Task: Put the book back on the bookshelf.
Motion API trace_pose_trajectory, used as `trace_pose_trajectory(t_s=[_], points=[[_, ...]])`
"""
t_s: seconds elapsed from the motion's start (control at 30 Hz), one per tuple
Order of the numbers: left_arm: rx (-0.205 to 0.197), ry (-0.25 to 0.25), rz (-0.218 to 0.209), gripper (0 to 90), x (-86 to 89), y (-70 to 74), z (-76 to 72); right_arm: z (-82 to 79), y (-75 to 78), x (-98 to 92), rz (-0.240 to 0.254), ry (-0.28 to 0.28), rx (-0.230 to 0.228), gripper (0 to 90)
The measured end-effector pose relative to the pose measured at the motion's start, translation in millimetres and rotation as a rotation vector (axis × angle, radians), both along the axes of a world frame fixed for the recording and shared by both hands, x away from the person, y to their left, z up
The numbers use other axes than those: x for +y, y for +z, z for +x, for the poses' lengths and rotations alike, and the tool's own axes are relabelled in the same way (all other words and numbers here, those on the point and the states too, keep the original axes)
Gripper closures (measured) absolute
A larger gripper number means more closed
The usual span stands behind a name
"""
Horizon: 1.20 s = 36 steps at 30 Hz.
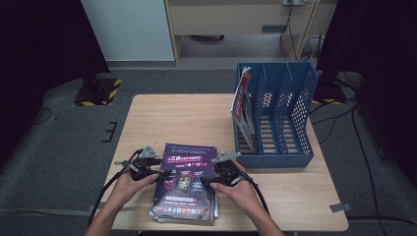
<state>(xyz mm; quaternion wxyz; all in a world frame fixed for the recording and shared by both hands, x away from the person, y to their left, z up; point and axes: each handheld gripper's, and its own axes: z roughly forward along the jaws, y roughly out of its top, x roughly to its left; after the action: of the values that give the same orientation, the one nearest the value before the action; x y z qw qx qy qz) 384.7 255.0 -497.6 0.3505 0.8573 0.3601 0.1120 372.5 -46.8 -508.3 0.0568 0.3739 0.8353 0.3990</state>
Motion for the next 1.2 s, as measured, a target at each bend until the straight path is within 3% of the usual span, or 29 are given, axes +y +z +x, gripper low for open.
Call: trace_pose_trajectory(t_s=[0.2,0.5,0.9,1.1,1.2], points=[[-0.019,-0.020,0.032,33.5,-4.5,2.3,-0.7,-0.6,0.9,0.4,0.003,0.002,-0.006,18.1],[-0.042,-0.041,0.048,33.6,-13.5,2.7,-0.1,-3.2,1.4,-4.7,0.008,-0.010,0.005,17.1],[-0.051,-0.068,0.045,34.2,-23.8,2.2,0.5,-1.1,-0.4,-13.5,0.009,-0.034,0.016,13.5],[-0.052,-0.072,0.042,34.3,-24.5,1.8,0.3,2.9,-5.2,-13.4,0.002,-0.046,0.053,10.7],[-0.052,-0.071,0.043,34.4,-24.6,1.8,0.0,7.4,-8.8,-13.3,0.029,-0.051,0.076,10.3]])
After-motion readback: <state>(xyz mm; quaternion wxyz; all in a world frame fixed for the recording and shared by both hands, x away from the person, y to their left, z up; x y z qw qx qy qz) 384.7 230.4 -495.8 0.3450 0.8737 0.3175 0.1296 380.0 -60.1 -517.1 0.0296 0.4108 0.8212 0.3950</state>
